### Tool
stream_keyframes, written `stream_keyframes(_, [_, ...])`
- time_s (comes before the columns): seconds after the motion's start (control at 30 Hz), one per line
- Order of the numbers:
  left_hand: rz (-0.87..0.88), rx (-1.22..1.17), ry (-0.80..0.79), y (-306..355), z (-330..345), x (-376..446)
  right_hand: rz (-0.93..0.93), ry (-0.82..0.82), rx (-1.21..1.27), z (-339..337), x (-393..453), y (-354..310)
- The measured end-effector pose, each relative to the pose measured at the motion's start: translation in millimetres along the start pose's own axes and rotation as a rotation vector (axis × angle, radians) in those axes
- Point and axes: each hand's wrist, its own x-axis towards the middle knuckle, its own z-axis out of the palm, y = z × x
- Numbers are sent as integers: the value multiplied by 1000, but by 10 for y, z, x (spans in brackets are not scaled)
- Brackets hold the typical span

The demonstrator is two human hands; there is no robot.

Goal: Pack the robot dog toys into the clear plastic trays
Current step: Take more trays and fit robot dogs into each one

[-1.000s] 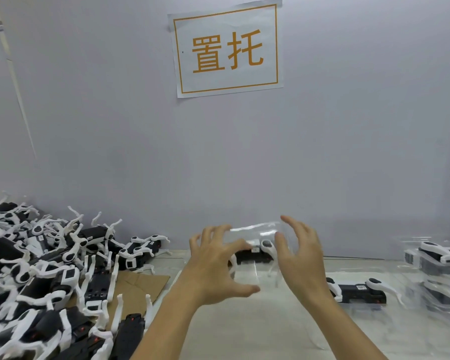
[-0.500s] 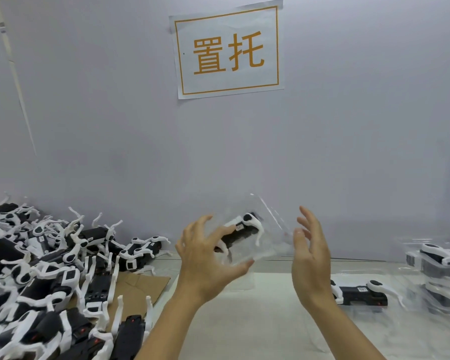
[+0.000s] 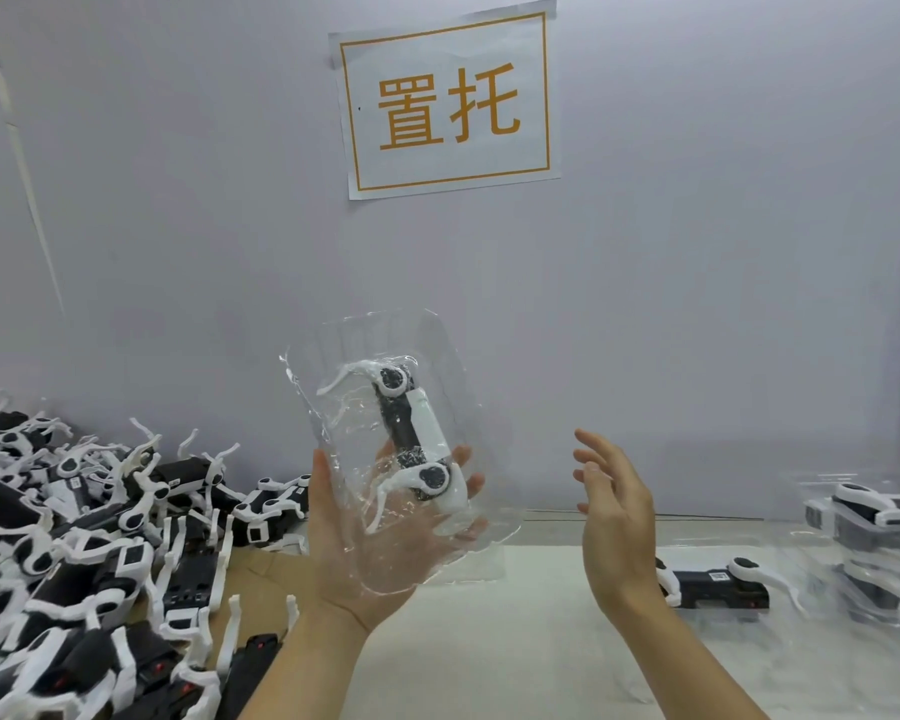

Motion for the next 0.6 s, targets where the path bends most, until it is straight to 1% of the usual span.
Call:
stream_keyframes(0.07, [-22,31,-85,15,-34,-6,3,-23,-11,-2,-2,-2])
stream_keyframes(0.1, [-21,51,-99,24,-49,-14,1,-39,-16,0,-4,-7])
stream_keyframes(0.17, [15,84,-58,25,-73,-32,0,-69,-20,5,-9,-21])
stream_keyframes(0.23, [80,185,57,46,-64,-47,-2,-88,-27,8,-6,-35])
stream_keyframes(0.27, [112,297,124,67,-41,-48,-5,-90,-30,4,-1,-39])
stream_keyframes(0.4, [289,877,414,87,128,10,-38,-40,-42,-6,0,-60])
stream_keyframes(0.47, [362,1058,564,73,148,61,-122,22,-111,26,-26,-110])
stream_keyframes(0.5, [367,1112,583,69,141,77,-185,61,-152,55,-43,-154])
stream_keyframes(0.6, [288,1279,516,-1,196,98,-438,151,-257,150,-88,-393])
